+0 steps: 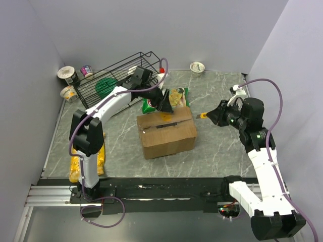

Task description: Unpack the express box

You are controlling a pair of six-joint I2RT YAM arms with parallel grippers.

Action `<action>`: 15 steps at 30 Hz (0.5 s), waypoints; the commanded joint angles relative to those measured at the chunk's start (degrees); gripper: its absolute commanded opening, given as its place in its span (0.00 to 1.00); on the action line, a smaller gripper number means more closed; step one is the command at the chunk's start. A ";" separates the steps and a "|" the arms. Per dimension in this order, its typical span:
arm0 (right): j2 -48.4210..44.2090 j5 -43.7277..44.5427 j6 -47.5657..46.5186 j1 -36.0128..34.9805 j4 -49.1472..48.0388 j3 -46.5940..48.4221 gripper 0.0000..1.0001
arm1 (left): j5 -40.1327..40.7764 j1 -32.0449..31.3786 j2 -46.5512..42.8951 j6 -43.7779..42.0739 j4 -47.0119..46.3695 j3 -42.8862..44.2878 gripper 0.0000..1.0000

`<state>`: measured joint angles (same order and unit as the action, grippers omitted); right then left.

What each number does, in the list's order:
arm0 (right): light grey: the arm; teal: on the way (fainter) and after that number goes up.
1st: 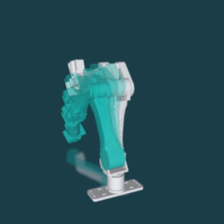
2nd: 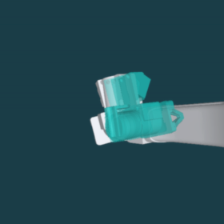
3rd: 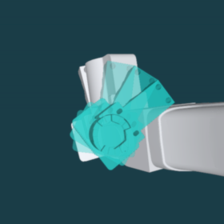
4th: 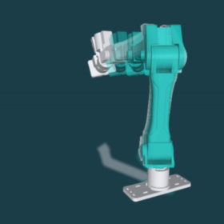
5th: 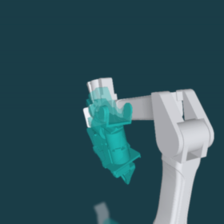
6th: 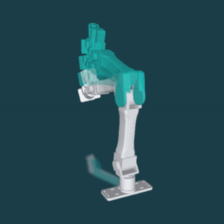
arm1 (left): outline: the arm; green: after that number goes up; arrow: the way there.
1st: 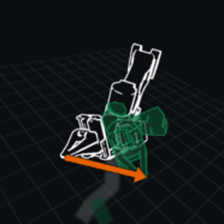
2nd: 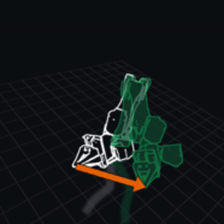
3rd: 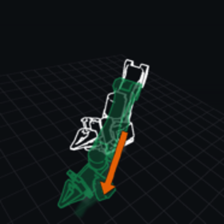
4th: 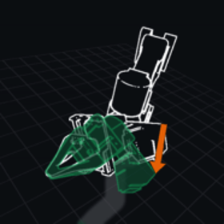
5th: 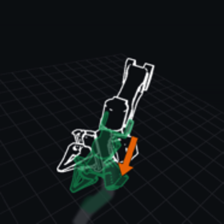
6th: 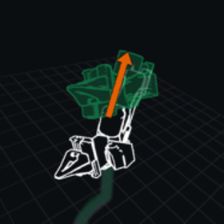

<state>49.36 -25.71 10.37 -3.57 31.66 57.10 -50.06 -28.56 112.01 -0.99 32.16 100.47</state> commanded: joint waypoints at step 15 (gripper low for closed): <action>1.00 -1.71 3.34 0.32 -11.35 -2.70 0.00 | -0.03 -0.01 2.78 0.11 -1.22 -3.08 0.70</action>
<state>49.98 -26.87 12.29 -3.57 24.32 55.51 -50.72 -28.84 114.48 -0.16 30.94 98.59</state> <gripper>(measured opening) 0.241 0.706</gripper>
